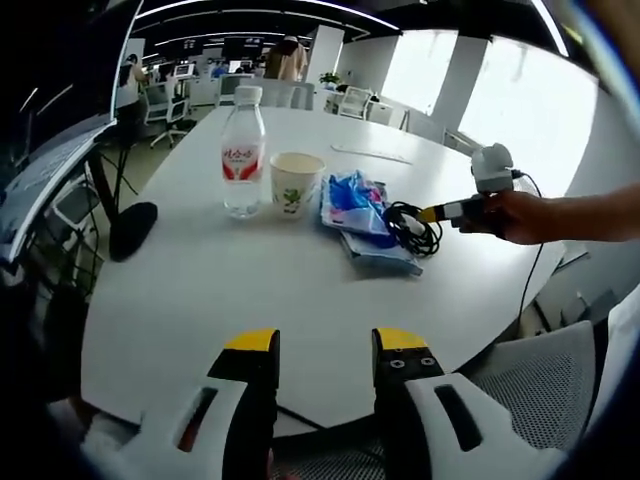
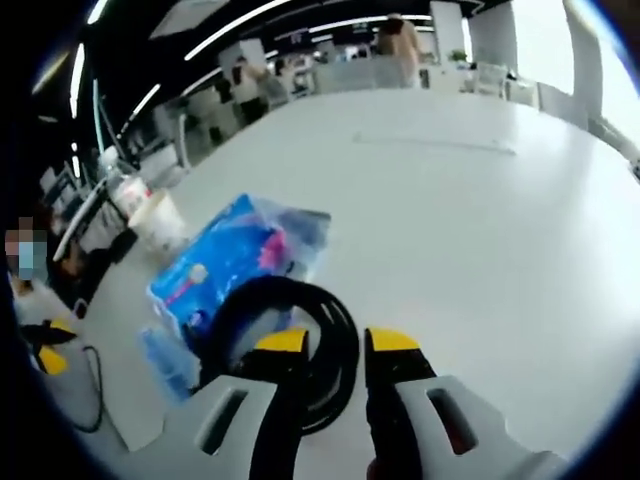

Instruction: Arrange the tabletop items into an orderly group along one side of the table until the central work area is clear of visible clutter.

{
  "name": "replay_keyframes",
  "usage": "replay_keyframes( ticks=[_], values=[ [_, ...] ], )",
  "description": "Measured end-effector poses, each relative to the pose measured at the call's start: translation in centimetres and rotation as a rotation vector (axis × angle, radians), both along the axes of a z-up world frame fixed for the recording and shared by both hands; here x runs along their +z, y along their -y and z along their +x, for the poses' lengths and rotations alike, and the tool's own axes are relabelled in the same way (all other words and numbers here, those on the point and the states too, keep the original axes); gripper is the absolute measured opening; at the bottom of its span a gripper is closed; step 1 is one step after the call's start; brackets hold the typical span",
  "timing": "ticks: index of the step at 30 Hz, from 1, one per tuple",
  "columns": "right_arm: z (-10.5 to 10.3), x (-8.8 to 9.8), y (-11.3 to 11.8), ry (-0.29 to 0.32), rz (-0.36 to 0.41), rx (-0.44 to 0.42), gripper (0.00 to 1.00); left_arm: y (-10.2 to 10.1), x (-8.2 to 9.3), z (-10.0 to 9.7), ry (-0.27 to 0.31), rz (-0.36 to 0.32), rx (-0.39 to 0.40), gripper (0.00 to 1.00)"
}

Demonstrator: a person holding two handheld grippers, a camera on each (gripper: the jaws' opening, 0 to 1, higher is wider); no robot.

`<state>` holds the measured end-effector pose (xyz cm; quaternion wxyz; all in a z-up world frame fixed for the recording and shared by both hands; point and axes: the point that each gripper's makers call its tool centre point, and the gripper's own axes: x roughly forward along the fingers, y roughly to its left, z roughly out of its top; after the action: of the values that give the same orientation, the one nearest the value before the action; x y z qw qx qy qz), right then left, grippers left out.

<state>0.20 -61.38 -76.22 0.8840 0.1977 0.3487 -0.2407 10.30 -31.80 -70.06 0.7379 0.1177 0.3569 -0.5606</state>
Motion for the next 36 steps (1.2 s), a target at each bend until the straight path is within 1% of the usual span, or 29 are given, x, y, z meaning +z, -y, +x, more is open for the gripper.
replay_keyframes(
  ticks=[4,7,9,11,13,18,30,36],
  values=[
    [0.1,-0.2,0.0,-0.008,-0.008,0.013,0.16,-0.1,0.0,0.1,0.001,0.001,0.01,0.35],
    [0.1,-0.4,0.1,-0.028,-0.022,0.027,0.14,0.0,0.0,0.1,0.001,0.001,0.014,0.35],
    [0.0,-0.1,0.0,-0.037,-0.031,0.03,0.1,0.2,0.1,0.0,0.002,-0.001,0.016,0.35],
    [0.0,-0.1,0.3,-0.034,-0.031,0.036,0.09,0.4,0.2,-0.1,0.002,-0.003,0.018,0.35],
    [0.1,0.3,0.3,-0.023,-0.039,0.049,0.06,0.6,0.2,-0.2,0.0,-0.006,0.019,0.35],
    [-0.4,0.9,0.5,-0.005,-0.052,0.06,0.03,1.2,0.1,-0.7,-0.004,-0.011,0.011,0.35],
    [-0.8,2.2,0.2,0.038,-0.054,0.055,0.02,2.3,0.2,-1.5,0.008,-0.013,-0.04,0.35],
    [-1.4,3.1,-0.4,0.065,-0.057,0.049,0.02,2.7,0.4,-1.4,0.006,-0.023,-0.044,0.36]
  ],
)
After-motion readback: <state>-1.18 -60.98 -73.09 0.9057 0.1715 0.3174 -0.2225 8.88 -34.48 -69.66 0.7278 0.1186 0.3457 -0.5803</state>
